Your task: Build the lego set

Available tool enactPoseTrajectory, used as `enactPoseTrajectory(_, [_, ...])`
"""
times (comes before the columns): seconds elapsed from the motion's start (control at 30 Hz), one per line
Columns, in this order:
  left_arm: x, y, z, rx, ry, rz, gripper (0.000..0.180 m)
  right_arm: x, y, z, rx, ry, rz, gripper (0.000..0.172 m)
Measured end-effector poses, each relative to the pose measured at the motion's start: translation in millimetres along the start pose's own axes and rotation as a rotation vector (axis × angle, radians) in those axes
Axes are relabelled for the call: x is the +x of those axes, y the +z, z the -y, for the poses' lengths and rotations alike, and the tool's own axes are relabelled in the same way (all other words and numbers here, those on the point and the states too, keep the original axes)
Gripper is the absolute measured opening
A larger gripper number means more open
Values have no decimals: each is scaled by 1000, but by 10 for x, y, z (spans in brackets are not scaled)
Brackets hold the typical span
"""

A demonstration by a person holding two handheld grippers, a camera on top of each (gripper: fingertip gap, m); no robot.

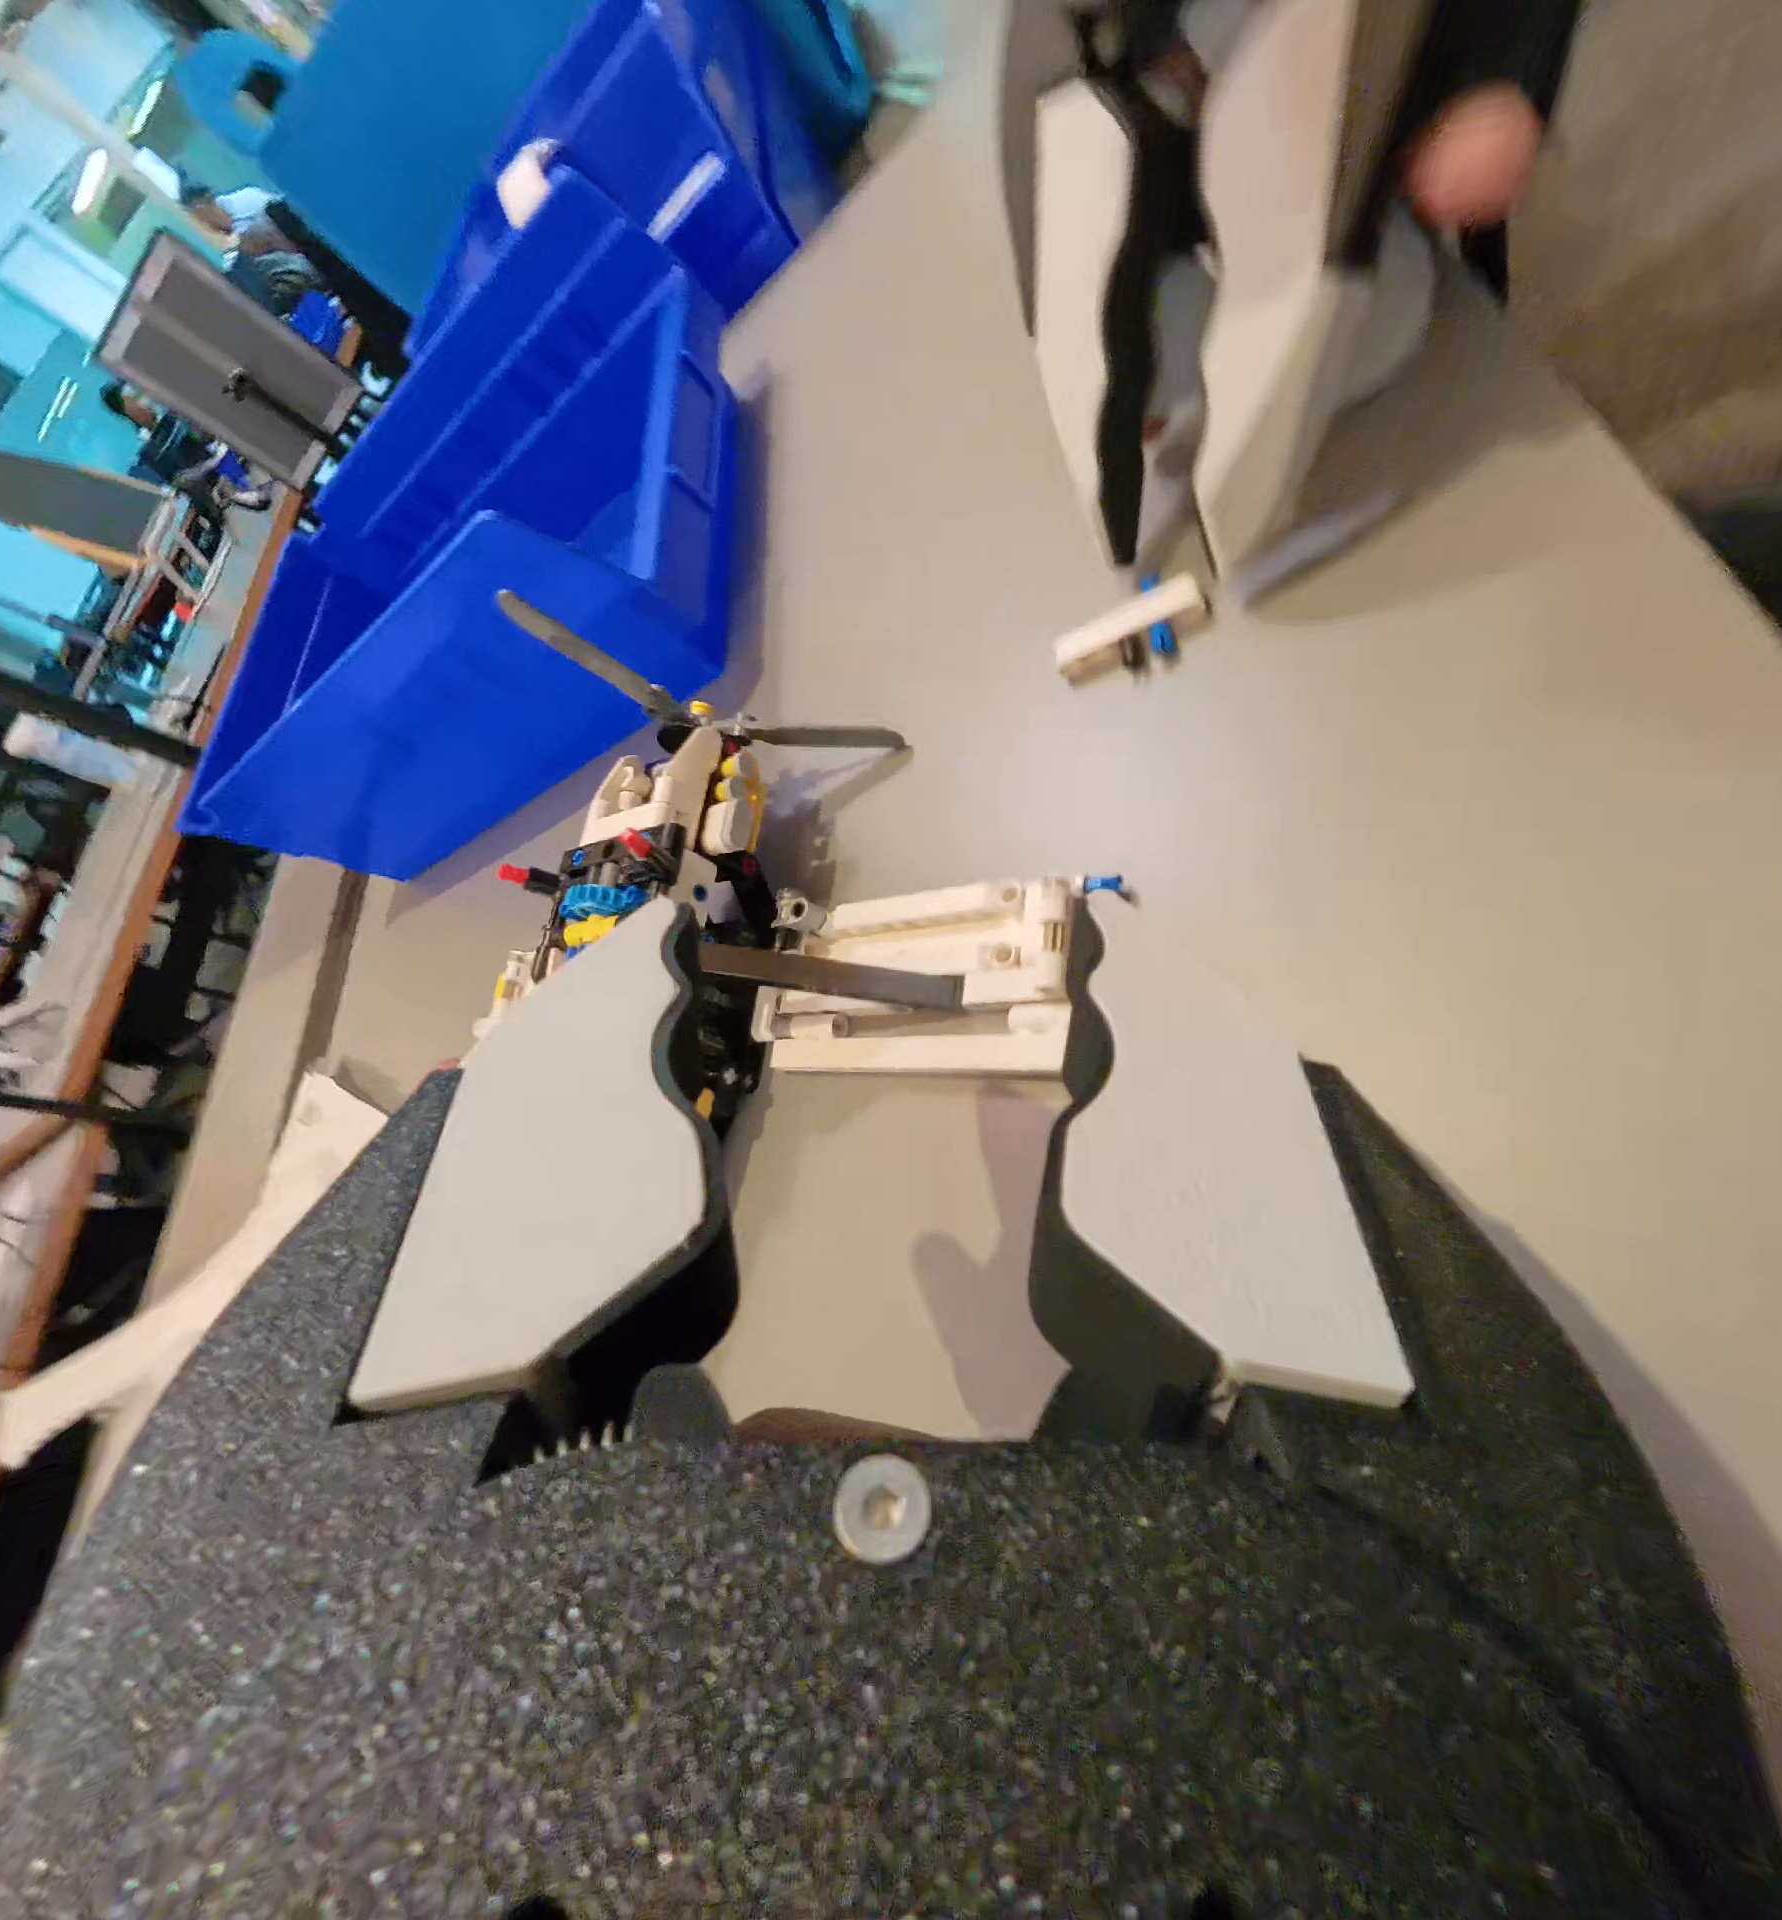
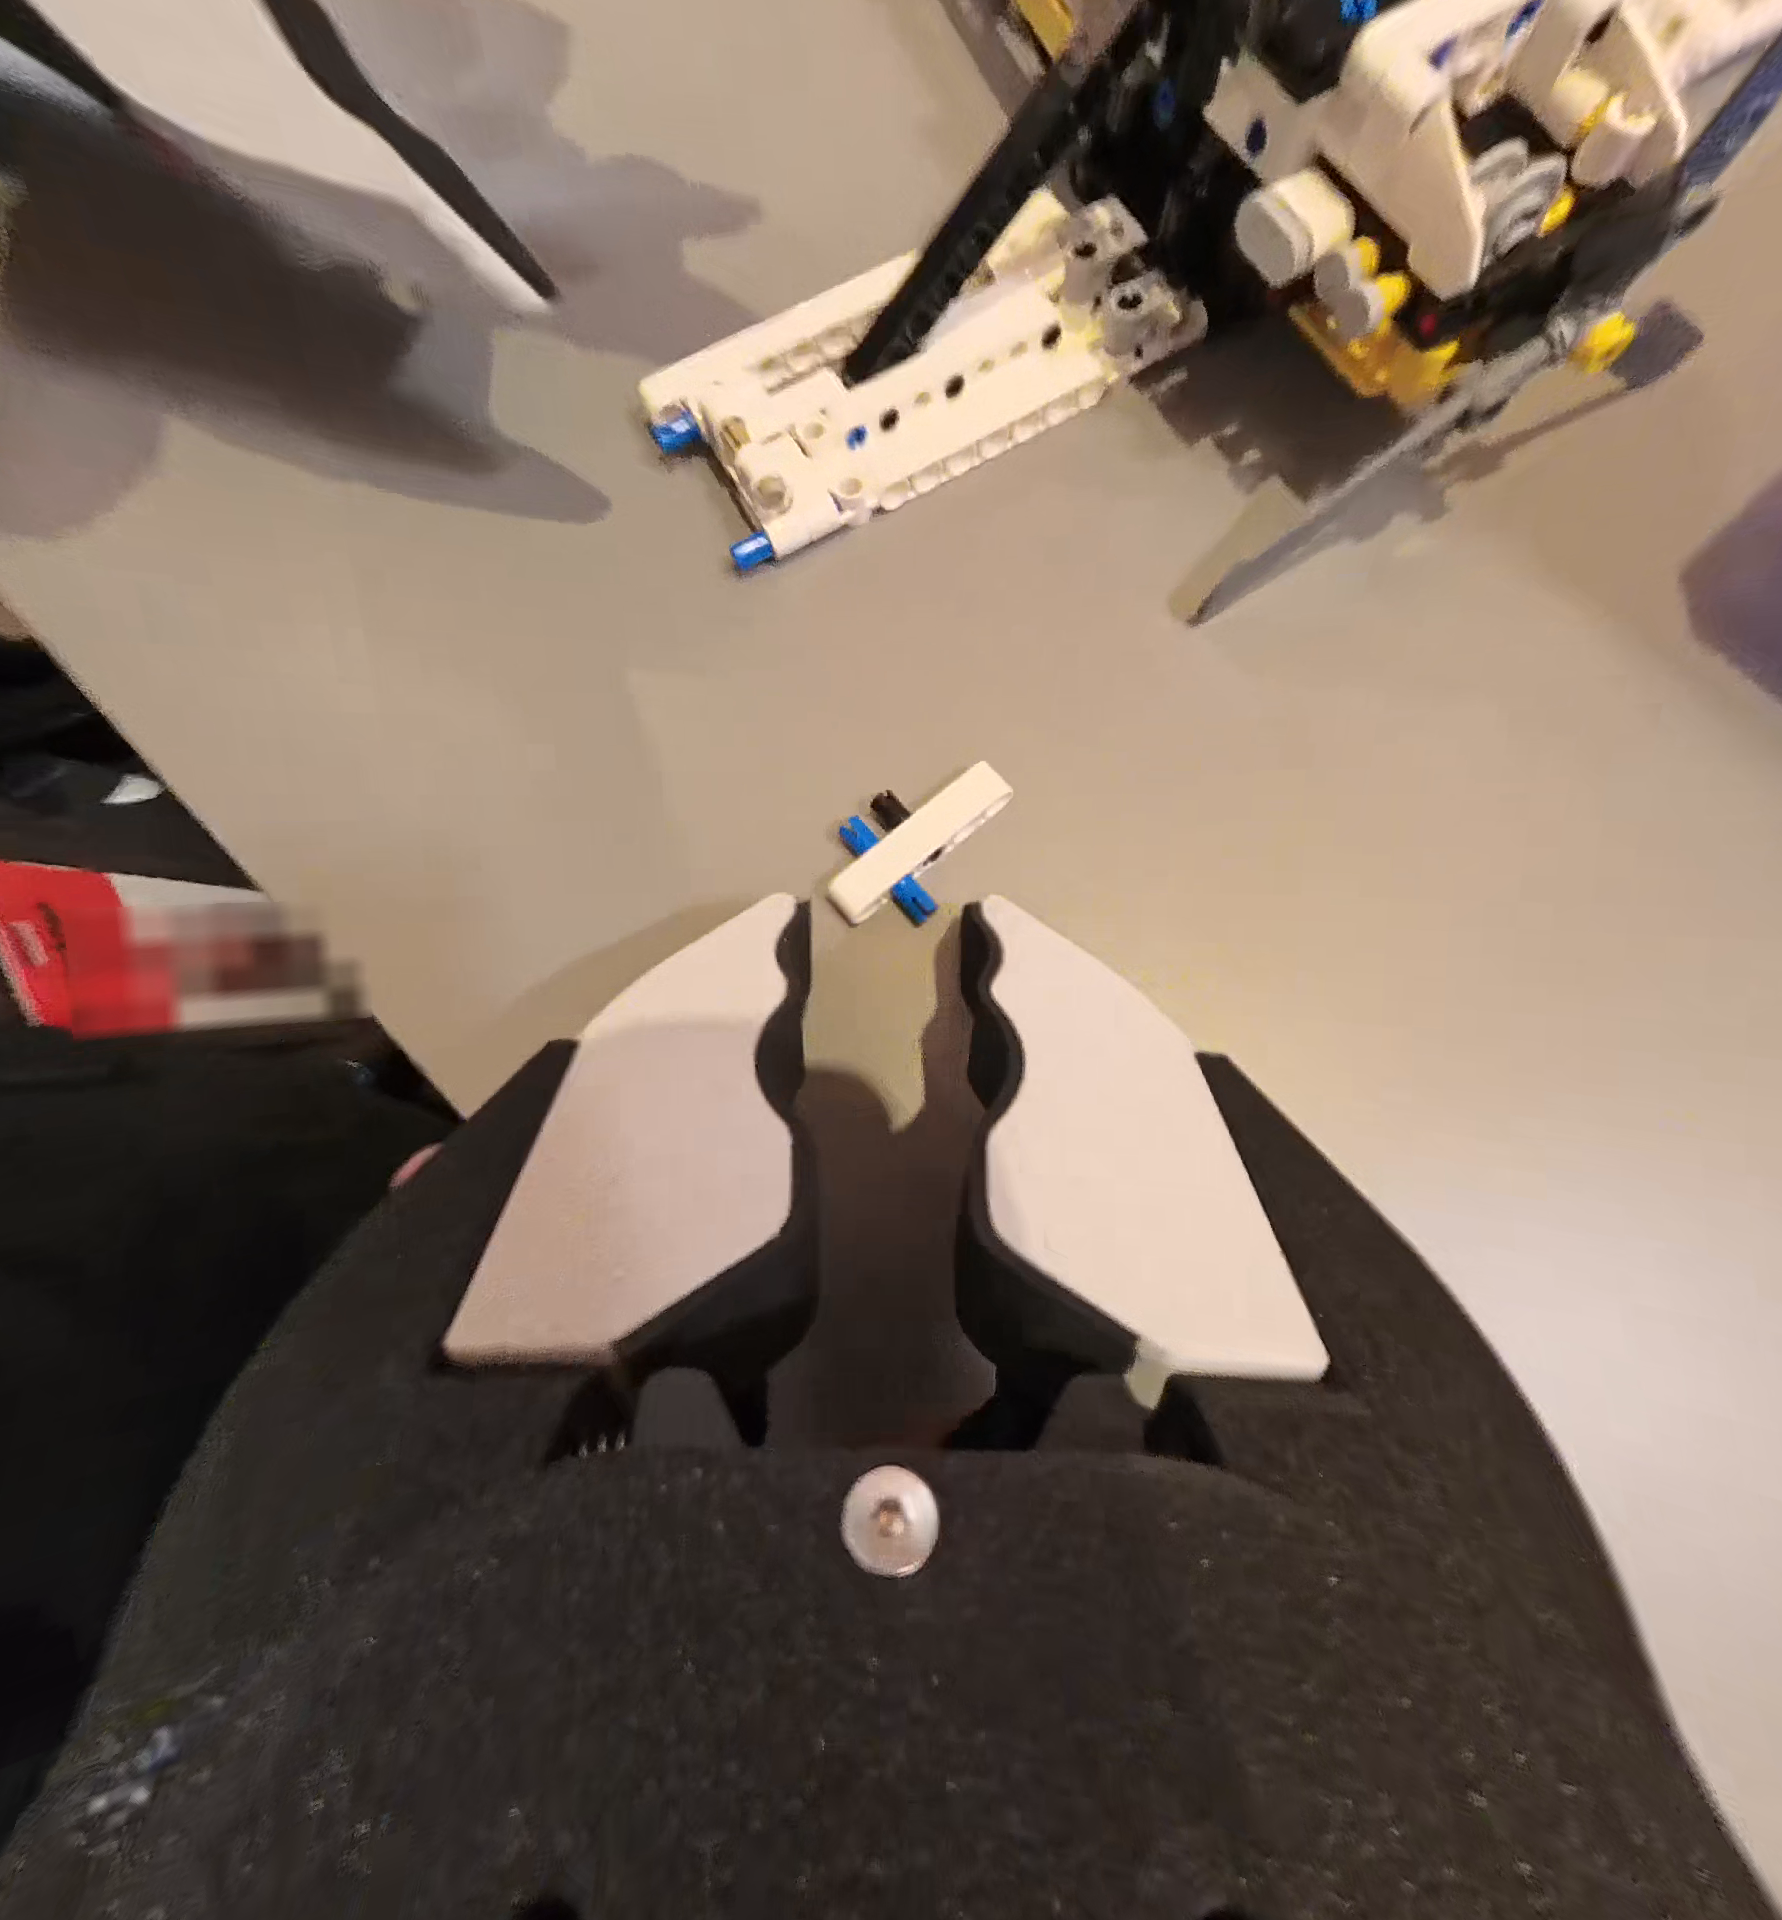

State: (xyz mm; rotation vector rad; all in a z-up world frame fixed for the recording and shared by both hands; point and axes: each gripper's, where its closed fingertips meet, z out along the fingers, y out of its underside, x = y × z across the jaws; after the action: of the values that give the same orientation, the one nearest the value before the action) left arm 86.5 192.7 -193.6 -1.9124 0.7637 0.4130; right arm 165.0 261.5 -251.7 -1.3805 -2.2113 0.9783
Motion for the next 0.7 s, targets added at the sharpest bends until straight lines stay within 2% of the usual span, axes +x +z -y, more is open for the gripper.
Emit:
enactPoseTrajectory(0.13, [-106,-75,65,74,-239,71,64,-5,106,11,-39,10,-88,34])
enactPoseTrajectory(0.23, [-209,-133,34,98,-251,168,64,8,159,61,-55,-6,-114,20])
enactPoseTrajectory(0.3, [-284,-219,78,153,-204,254,64,18,182,86,-62,-29,-113,20])
enactPoseTrajectory(0.37, [-335,-382,209,276,-160,339,55,-3,200,101,-60,-43,-80,20])
enactPoseTrajectory(0.43, [-343,-604,391,439,-199,363,41,-38,216,120,-43,-41,-38,20])
enactPoseTrajectory(0.5, [-393,-801,509,574,-317,352,38,-68,212,162,-14,-48,-12,20])
enactPoseTrajectory(0.57, [-518,-1079,619,772,-442,359,35,-146,187,262,43,-55,34,20])
enactPoseTrajectory(0.63, [-705,-1376,655,967,-573,373,24,-227,161,378,103,-56,79,20])
enactPoseTrajectory(0.67, [-793,-1497,643,1033,-603,401,14,-253,153,430,126,-58,90,20])
enactPoseTrajectory(0.7, [-859,-1550,610,1041,-597,445,2,-277,149,476,145,-62,97,20])
